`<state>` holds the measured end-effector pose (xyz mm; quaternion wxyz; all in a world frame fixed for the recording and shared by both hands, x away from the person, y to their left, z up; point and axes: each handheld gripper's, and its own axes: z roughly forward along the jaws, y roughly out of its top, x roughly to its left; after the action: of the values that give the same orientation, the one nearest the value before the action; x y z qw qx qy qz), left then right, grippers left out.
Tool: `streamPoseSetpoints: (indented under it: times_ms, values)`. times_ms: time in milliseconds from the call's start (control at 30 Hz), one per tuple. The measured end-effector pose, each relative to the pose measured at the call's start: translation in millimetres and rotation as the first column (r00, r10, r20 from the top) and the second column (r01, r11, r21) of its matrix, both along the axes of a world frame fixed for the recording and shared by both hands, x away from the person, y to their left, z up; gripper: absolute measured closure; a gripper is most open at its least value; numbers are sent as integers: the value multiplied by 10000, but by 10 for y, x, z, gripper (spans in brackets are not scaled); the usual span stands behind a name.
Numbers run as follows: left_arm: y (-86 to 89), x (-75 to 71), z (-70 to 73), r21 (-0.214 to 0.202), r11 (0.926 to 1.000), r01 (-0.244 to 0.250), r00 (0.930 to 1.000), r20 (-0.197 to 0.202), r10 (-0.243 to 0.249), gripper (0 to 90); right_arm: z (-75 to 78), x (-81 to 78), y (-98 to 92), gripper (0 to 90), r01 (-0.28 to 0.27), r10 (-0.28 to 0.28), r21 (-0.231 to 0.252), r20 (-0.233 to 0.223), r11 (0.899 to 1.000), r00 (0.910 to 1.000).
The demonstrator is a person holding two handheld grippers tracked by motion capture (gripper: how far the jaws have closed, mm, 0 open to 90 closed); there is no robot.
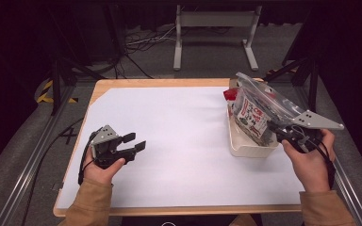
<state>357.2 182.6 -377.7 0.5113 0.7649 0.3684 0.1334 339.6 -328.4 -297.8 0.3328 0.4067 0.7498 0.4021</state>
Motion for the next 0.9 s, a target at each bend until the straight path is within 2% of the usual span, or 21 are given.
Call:
streamPoseSetpoints:
  times_ms: [100,200,333,433,533,567,633,733,833,900]
  values:
    - [-4,0,-1,13,10000,-4,10000,6,4,445,20,105,34,759,-236,220,-261,-630,9994,9978]
    - [2,-1,1,-12,10000,-1,10000,-10,1,445,-15,234,58,759,-299,263,-299,-1117,9991,9934]
    - [8,-6,3,-39,10000,-17,10000,-2,17,445,-89,355,-24,756,-84,98,98,-1513,9999,9884]
    - [15,-2,1,-24,10000,-14,10000,-22,14,442,-132,334,-83,750,-135,190,390,-1427,9991,9896]
    - [8,-2,2,-9,10000,-4,10000,-24,4,431,-165,292,-113,715,-214,261,483,-993,9986,9947]
    - [7,-3,3,-13,10000,1,10000,-29,-1,427,-174,275,-123,666,-220,272,589,-890,9980,9957]
    - [8,-3,5,-17,10000,1,10000,-34,-1,417,-206,238,-148,498,-199,252,984,-530,9949,9983]
    - [16,-20,1,41,9999,91,9999,-115,-91,390,-257,155,-218,354,-298,343,1269,-333,9915,9989]
    - [22,-57,-21,130,9996,245,9997,-74,-244,363,-332,28,-262,289,-504,541,1566,-193,9864,9984]
    - [21,-92,-40,195,9992,356,9994,-1,-356,341,-392,-63,-271,282,-743,776,1589,-145,9845,9969]
